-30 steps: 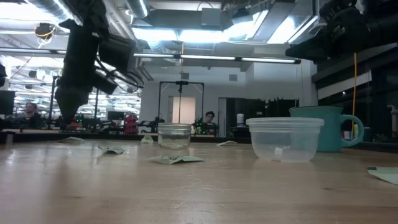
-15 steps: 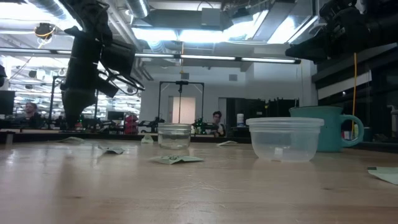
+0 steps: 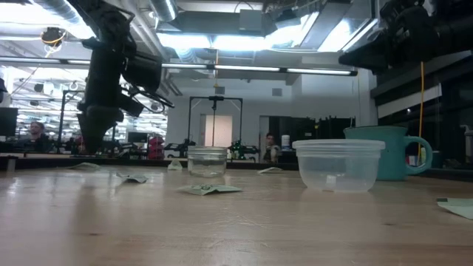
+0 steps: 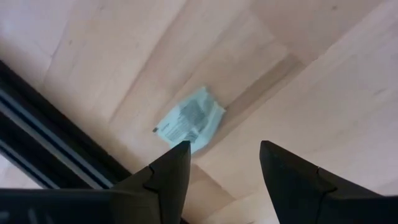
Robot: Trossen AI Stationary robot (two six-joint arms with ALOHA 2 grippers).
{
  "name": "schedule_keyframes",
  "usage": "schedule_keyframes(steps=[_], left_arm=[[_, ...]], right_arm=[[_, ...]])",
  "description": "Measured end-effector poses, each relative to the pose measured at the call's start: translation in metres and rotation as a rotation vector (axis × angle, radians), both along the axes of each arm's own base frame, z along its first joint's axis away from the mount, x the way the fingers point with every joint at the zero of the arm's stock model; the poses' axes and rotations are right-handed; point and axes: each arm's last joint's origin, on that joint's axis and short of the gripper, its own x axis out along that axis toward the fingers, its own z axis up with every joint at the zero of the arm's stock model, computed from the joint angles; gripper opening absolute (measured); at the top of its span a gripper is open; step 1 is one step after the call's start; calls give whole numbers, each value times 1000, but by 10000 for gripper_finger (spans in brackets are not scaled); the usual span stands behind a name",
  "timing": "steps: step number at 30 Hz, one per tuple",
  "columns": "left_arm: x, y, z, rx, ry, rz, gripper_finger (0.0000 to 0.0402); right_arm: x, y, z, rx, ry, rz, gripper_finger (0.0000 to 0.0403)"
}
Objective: Pick and place Stevia / Truvia into bins
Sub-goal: Put the stevia packet into the transparent glass container
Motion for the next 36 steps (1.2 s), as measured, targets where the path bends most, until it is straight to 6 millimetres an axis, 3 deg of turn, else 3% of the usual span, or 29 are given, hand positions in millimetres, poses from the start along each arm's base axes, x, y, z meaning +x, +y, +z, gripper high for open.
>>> schedule_keyframes(steps=[4,16,29,36], left_arm=[[7,9,7,19,-75,-25,187],[6,17,8,19,-71,-157,187],[13,22,-24,-123,52,-277,187],[5,19,-26,-163,206,-332,187]], right_arm=[[0,0,1,-1,-16,0,26],[0,0,2,0,-22,0,26],[0,0,2,0,-20,0,26],[0,0,2,0,-20,0,26]])
